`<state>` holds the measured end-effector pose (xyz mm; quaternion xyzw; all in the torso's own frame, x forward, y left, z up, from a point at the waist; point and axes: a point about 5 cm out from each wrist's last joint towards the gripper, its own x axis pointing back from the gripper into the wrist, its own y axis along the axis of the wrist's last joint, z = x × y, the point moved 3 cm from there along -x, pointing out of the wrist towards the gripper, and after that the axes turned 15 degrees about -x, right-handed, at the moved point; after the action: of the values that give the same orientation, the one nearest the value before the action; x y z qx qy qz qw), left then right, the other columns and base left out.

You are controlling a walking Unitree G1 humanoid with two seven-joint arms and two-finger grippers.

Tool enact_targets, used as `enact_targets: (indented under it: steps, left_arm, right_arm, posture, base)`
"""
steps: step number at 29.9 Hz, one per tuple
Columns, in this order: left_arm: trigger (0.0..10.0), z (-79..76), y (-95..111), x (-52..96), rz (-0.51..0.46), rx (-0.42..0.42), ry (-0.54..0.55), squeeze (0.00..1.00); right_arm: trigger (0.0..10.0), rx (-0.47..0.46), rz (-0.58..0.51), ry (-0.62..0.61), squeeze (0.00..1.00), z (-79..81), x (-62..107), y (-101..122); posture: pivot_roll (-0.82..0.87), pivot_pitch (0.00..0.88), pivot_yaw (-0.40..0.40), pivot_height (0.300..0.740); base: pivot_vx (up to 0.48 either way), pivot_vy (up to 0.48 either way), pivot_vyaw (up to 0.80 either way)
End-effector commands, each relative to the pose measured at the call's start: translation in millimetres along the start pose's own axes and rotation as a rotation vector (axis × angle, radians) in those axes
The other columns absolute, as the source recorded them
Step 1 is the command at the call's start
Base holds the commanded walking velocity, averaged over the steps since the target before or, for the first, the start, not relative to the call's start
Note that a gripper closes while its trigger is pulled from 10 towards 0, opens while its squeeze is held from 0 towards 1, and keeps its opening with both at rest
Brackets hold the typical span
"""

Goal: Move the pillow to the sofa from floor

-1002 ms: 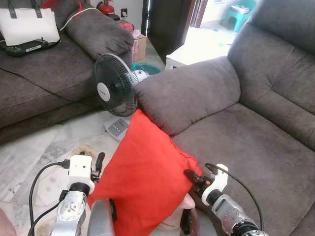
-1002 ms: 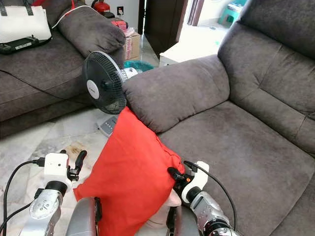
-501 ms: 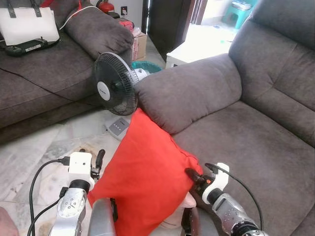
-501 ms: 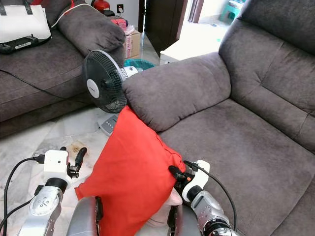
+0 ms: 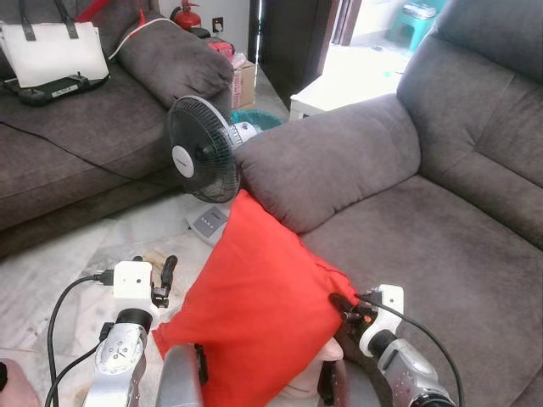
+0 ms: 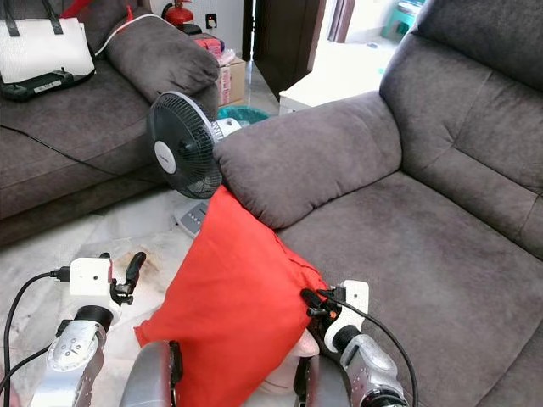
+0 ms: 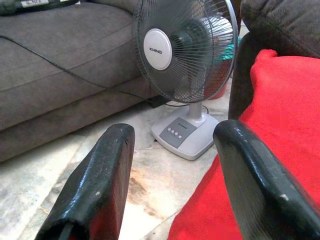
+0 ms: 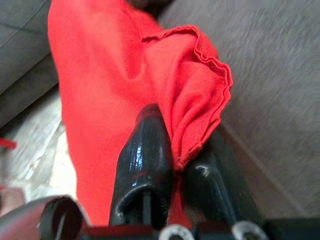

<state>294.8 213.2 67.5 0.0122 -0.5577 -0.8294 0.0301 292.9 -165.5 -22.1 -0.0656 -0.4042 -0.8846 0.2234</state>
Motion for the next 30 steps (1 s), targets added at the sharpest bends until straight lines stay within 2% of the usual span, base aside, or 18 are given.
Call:
enact_targets:
  steps: [1,2,4,6,10,19,30]
  left_arm:
    - [10.0,-4.0,-1.7,-1.4,0.014,0.008,-0.017,0.00]
    - [10.0,-3.7,-0.8,-2.0,0.011,0.009,-0.018,0.00]
    - [10.0,-3.4,-0.3,-2.9,0.008,0.006,-0.021,0.00]
    - [10.0,-2.4,0.7,-4.5,0.006,0.003,-0.023,0.00]
    - [10.0,-2.5,1.3,-5.4,0.004,0.001,-0.027,0.00]
    - [10.0,-2.1,-0.1,-1.8,0.005,0.002,-0.021,0.00]
    - [10.0,-4.3,-0.9,1.5,0.009,0.010,-0.021,0.00]
  right_arm:
    - [10.0,0.056,-0.067,-0.038,0.00,-5.2,2.5,14.8]
    - [10.0,0.102,-0.106,-0.087,0.00,-10.0,4.9,21.6]
    - [10.0,0.138,-0.161,-0.099,0.00,-10.5,7.0,31.6]
    - [10.0,0.202,-0.236,-0.052,0.00,-0.1,7.3,47.3]
    - [10.0,0.252,-0.267,-0.029,0.00,10.2,6.1,53.8]
    - [10.0,0.278,-0.279,-0.084,0.00,5.6,16.0,51.2]
    - [10.0,0.269,-0.285,-0.123,0.00,0.3,17.7,54.5]
  posture:
    - [0.17,0.001,-0.085,0.560]
    - [0.17,0.004,-0.080,0.560]
    - [0.17,0.007,-0.073,0.560]
    - [0.16,0.009,-0.064,0.560]
    - [0.15,0.013,-0.061,0.560]
    - [0.16,0.040,-0.079,0.560]
    - [0.15,0.056,-0.080,0.560]
  base:
    - [0.000,0.000,0.00]
    - [0.000,0.000,0.00]
    - [0.000,0.000,0.00]
    - [0.000,0.000,0.00]
    - [0.000,0.000,0.00]
    - [0.000,0.000,0.00]
    - [0.000,0.000,0.00]
